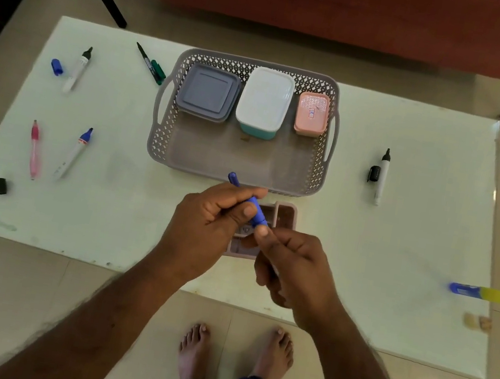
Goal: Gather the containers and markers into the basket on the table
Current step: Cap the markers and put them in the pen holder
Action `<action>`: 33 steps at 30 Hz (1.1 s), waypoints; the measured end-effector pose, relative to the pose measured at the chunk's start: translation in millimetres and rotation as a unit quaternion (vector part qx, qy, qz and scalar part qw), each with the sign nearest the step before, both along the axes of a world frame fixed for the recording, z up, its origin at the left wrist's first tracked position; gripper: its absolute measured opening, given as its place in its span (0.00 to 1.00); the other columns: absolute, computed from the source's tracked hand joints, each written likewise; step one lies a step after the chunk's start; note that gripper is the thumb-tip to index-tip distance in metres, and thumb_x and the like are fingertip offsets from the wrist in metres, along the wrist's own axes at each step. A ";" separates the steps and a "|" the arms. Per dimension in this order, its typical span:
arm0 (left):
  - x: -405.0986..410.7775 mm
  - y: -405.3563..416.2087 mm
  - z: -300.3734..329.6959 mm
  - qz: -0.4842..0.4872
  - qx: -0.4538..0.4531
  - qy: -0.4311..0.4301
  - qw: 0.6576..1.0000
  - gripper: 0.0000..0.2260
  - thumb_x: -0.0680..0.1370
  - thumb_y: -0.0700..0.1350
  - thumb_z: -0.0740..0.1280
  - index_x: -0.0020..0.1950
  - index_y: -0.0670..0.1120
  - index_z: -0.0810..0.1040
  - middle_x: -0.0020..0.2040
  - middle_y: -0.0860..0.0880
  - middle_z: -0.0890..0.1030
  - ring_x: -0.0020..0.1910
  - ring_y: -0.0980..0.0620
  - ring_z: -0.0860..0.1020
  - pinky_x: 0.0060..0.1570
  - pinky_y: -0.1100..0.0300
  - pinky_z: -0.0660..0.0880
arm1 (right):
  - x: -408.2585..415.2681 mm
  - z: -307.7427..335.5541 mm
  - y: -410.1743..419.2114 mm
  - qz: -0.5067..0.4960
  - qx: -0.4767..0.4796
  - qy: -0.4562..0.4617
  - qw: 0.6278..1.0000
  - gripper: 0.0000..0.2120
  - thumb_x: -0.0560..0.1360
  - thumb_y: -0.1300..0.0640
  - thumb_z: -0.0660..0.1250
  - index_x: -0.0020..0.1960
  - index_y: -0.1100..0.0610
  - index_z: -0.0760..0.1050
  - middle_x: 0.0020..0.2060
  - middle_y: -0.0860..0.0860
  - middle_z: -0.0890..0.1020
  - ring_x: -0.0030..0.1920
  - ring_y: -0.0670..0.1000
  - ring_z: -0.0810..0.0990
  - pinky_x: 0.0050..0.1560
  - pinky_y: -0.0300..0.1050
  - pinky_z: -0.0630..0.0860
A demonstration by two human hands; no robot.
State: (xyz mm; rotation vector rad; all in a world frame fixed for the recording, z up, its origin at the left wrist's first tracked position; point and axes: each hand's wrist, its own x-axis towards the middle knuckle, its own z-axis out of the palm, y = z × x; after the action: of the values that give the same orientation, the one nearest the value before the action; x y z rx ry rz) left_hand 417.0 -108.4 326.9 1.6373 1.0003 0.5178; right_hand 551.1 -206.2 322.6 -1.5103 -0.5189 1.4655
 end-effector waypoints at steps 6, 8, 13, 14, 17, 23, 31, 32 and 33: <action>3.7 -6.6 0.3 -0.023 -0.006 0.006 1.000 0.13 0.80 0.41 0.65 0.61 0.56 0.77 0.53 0.57 0.82 0.53 0.61 0.80 0.54 0.70 0.75 | -6.9 -3.6 -9.5 -0.013 0.018 0.106 0.994 0.20 0.75 0.45 0.64 0.51 0.62 0.80 0.27 0.59 0.72 0.21 0.49 0.59 0.25 0.38 0.57; 4.1 -6.6 2.8 -0.020 0.000 0.031 0.999 0.13 0.81 0.46 0.64 0.65 0.56 0.75 0.54 0.58 0.81 0.53 0.66 0.79 0.53 0.74 0.73 | -8.7 -3.7 -5.2 -0.020 0.036 0.053 0.998 0.18 0.78 0.48 0.62 0.51 0.63 0.77 0.29 0.58 0.75 0.21 0.49 0.62 0.24 0.37 0.60; -23.5 -4.1 -7.4 0.178 0.033 0.084 0.980 0.16 0.80 0.54 0.62 0.65 0.52 0.76 0.52 0.57 0.82 0.50 0.68 0.79 0.46 0.79 0.70 | 10.1 -10.6 13.2 -0.090 0.042 -0.201 0.975 0.09 0.79 0.47 0.64 0.52 0.52 0.77 0.43 0.51 0.83 0.39 0.47 0.80 0.37 0.40 0.74; -34.3 -3.3 -13.6 0.220 0.058 0.109 0.968 0.14 0.80 0.52 0.63 0.64 0.50 0.77 0.53 0.54 0.83 0.50 0.65 0.79 0.46 0.79 0.70 | 15.5 -9.0 15.7 -0.109 0.047 -0.227 0.967 0.09 0.79 0.47 0.65 0.53 0.52 0.77 0.45 0.51 0.82 0.42 0.44 0.81 0.40 0.37 0.75; -68.5 -5.1 -43.2 0.230 0.090 0.224 0.943 0.13 0.80 0.47 0.66 0.63 0.47 0.76 0.57 0.49 0.81 0.54 0.53 0.79 0.50 0.69 0.72 | 29.8 -4.9 20.7 -0.125 0.058 -0.313 0.940 0.07 0.78 0.51 0.67 0.54 0.52 0.76 0.44 0.48 0.80 0.42 0.36 0.78 0.40 0.25 0.71; -83.7 -8.8 -85.8 -0.089 0.105 0.429 0.893 0.37 0.76 0.56 0.69 0.79 0.49 0.56 0.81 0.49 0.54 0.79 0.48 0.55 0.74 0.50 0.60 | 43.9 -28.9 24.4 -0.042 0.015 -0.434 0.900 0.07 0.78 0.51 0.66 0.53 0.51 0.73 0.46 0.48 0.77 0.42 0.41 0.76 0.40 0.30 0.68; -57.4 -2.9 -116.3 -0.174 0.086 0.472 0.860 0.44 0.73 0.59 0.71 0.80 0.51 0.49 0.81 0.47 0.48 0.80 0.45 0.48 0.73 0.47 0.64 | 35.8 -66.5 24.3 0.051 -0.033 -0.462 0.885 0.09 0.78 0.50 0.66 0.57 0.52 0.75 0.49 0.45 0.75 0.46 0.47 0.77 0.44 0.41 0.71; -56.0 -4.5 -117.7 -0.171 0.087 0.476 0.858 0.45 0.73 0.58 0.71 0.80 0.51 0.47 0.81 0.48 0.47 0.80 0.45 0.47 0.73 0.47 0.63 | 35.4 -67.0 26.4 0.050 -0.030 -0.462 0.885 0.09 0.78 0.51 0.66 0.57 0.52 0.75 0.49 0.45 0.74 0.46 0.47 0.77 0.44 0.41 0.72; -54.8 -6.7 -118.9 -0.167 0.087 0.477 0.858 0.45 0.74 0.58 0.71 0.81 0.51 0.46 0.81 0.48 0.45 0.80 0.45 0.45 0.74 0.47 0.62 | 35.5 -67.2 27.9 0.047 -0.029 -0.459 0.887 0.10 0.78 0.51 0.66 0.58 0.51 0.75 0.49 0.44 0.73 0.46 0.47 0.77 0.45 0.41 0.73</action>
State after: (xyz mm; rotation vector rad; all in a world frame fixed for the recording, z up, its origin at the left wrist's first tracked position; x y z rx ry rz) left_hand 362.2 -115.1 208.0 2.2258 1.3332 -0.5369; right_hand 586.6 -178.3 255.4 -2.2176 -1.1151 0.7425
